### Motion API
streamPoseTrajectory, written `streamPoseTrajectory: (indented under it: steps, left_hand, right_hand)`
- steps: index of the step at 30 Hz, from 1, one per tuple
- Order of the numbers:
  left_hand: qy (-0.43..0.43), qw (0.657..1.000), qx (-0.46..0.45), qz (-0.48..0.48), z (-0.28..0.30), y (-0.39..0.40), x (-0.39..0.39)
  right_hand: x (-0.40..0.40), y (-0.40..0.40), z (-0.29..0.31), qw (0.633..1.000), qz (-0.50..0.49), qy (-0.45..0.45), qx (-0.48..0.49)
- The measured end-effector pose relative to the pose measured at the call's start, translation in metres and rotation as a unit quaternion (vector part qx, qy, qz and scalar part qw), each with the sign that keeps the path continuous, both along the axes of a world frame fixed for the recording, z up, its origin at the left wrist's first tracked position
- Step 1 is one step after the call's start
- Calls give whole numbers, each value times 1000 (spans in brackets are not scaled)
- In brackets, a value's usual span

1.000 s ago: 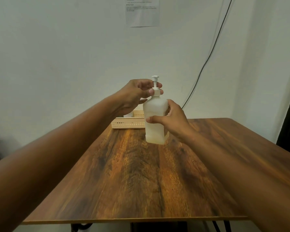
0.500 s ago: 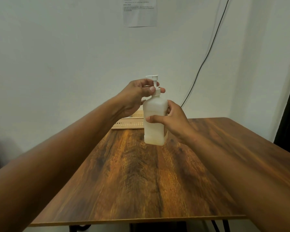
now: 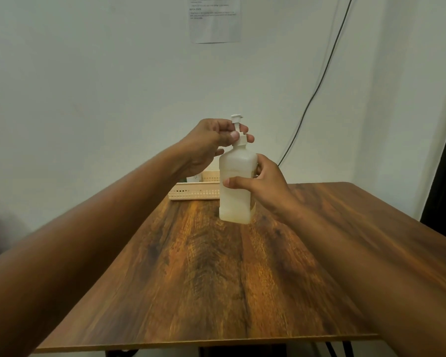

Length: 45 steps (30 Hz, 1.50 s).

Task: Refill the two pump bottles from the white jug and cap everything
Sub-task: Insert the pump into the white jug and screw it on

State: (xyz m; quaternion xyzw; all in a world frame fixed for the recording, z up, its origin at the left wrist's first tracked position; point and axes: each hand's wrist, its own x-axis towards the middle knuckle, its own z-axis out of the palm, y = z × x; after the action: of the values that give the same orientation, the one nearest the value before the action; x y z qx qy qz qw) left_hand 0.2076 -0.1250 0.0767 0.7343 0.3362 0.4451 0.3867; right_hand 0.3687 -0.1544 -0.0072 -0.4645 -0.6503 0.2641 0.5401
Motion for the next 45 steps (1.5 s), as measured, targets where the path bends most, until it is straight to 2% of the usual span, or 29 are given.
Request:
streamPoseTrajectory:
  steps: [5, 13, 18, 21, 28, 34, 40, 43, 45]
  left_hand:
    - [-68, 996, 34, 46, -3, 1, 5]
    - [10, 999, -30, -17, 4, 2, -5]
    - [-84, 996, -22, 11, -2, 1, -2]
    - [-96, 995, -8, -11, -6, 2, -1]
    - [-34, 998, -39, -37, -7, 2, -3]
    - [-65, 998, 11, -10, -6, -1, 3]
    - [-10, 997, -27, -78, -2, -2, -8]
    - [2, 998, -13, -58, -2, -3, -6]
    - [-24, 999, 21, -30, -2, -5, -3]
  right_hand:
    - [-5, -1, 3, 1000, -3, -6, 7]
    - [0, -5, 4, 1000, 4, -12, -4]
    - [-3, -5, 9, 1000, 1, -18, 14]
    - [-1, -5, 6, 1000, 18, 15, 2]
    - [2, -4, -3, 1000, 10, -1, 9]
    - [0, -2, 3, 1000, 7, -7, 20]
    - [5, -6, 3, 999, 27, -8, 23]
    - [4, -6, 5, 999, 30, 0, 27]
    - [2, -5, 8, 999, 23, -5, 39]
